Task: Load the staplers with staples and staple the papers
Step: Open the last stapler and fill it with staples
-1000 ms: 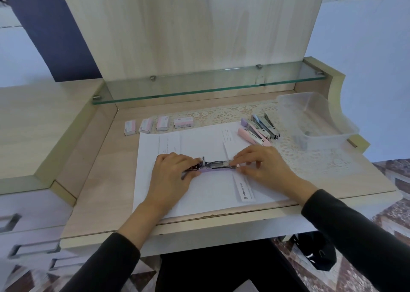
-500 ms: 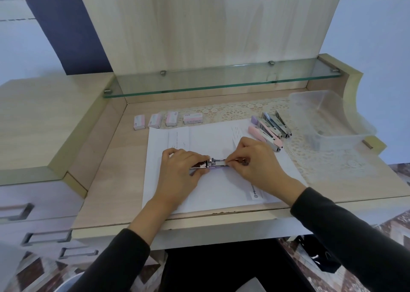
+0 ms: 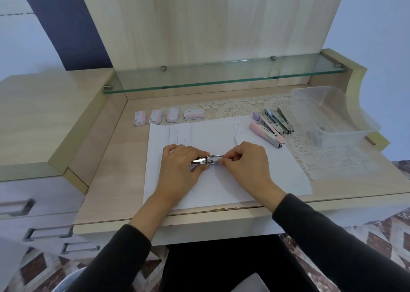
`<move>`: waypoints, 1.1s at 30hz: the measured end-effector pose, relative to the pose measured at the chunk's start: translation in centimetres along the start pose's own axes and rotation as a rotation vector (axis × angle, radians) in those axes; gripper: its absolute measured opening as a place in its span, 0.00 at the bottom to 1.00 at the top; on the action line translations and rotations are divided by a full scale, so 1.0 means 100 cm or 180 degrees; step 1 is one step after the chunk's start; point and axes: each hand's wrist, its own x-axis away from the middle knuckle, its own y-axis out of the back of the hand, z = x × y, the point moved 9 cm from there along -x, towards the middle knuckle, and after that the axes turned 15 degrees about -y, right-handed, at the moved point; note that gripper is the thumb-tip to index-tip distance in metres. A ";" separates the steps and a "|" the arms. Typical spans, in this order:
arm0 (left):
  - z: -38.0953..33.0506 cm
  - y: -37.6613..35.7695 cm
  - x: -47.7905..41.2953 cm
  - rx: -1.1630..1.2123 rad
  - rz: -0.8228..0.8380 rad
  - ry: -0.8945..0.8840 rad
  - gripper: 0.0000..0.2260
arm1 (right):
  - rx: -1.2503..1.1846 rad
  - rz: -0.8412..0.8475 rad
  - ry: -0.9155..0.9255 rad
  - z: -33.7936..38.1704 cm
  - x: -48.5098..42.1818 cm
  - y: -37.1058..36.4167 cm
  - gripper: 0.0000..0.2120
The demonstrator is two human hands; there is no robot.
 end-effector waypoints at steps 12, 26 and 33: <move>-0.001 0.001 0.000 -0.0060 0.0024 0.0039 0.08 | -0.0094 -0.0034 -0.0192 -0.002 0.007 0.005 0.05; -0.001 0.002 0.000 -0.0112 -0.0001 0.0039 0.07 | -0.0393 -0.0024 -0.0465 -0.008 0.009 0.000 0.04; -0.001 0.002 0.000 -0.0125 0.0002 0.0029 0.07 | -0.0400 0.0001 -0.0450 -0.009 0.010 -0.001 0.03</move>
